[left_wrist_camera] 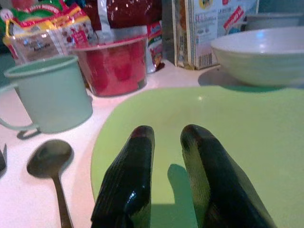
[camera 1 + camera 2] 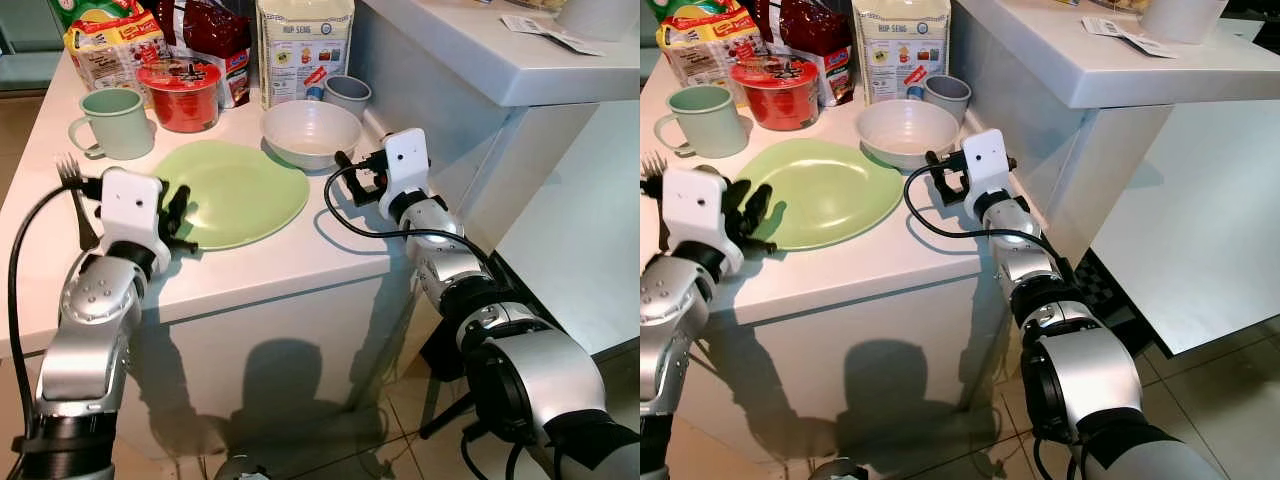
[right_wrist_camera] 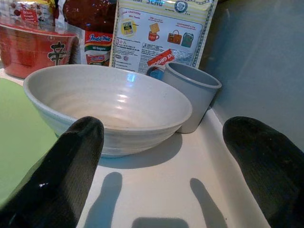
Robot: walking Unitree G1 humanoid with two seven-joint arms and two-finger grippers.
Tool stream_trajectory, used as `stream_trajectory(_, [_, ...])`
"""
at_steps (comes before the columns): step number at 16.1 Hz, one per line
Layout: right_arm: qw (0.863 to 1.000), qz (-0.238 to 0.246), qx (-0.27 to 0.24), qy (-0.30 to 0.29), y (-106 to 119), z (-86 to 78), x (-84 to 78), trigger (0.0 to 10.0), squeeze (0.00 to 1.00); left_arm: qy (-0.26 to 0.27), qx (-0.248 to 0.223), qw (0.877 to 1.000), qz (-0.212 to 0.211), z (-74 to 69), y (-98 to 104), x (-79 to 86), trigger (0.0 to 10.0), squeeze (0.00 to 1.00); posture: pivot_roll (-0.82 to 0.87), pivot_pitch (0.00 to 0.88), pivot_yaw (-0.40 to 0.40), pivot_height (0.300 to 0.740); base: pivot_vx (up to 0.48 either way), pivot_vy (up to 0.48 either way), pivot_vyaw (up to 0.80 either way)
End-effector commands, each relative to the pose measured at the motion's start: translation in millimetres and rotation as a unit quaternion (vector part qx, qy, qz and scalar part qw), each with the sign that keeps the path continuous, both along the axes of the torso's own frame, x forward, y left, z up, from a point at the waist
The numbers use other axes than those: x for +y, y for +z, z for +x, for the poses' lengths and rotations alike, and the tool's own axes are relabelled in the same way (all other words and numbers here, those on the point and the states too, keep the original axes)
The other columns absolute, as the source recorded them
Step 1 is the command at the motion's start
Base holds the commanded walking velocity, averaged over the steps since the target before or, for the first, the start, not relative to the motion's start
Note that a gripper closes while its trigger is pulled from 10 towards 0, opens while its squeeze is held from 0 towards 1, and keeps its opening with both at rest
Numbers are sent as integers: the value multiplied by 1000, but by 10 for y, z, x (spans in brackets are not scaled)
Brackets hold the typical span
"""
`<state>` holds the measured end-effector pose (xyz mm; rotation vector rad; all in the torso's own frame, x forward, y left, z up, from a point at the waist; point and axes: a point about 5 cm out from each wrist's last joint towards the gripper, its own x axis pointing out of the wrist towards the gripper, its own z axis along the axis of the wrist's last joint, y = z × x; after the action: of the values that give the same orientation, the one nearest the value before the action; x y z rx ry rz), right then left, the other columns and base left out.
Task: Setting the table
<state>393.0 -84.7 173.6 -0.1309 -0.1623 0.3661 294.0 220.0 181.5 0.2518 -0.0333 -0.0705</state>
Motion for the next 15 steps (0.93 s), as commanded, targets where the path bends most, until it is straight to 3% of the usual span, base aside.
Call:
stream_trajectory(1, [1000,7,-10,-6,38,8,-72,10000,0,-14,1,1000,8,-27,1,-70,10000,0,194,0,-92,740,0,0,0])
stream_trajectory(3, [1000,8,-13,-11,65,22,-120,10000,0,-32,38,998,25,-84,-144,-67,10000,0,192,0,-94,740,0,0,0])
stream_trajectory(9, [1000,13,-12,-19,85,36,-150,10000,0,-23,77,996,33,-160,-346,30,10000,0,199,0,-95,740,0,0,0])
stream_trajectory(15, [999,18,-16,-21,113,43,-165,10000,0,-15,151,988,24,-246,-807,75,10000,0,185,0,-87,740,0,0,0])
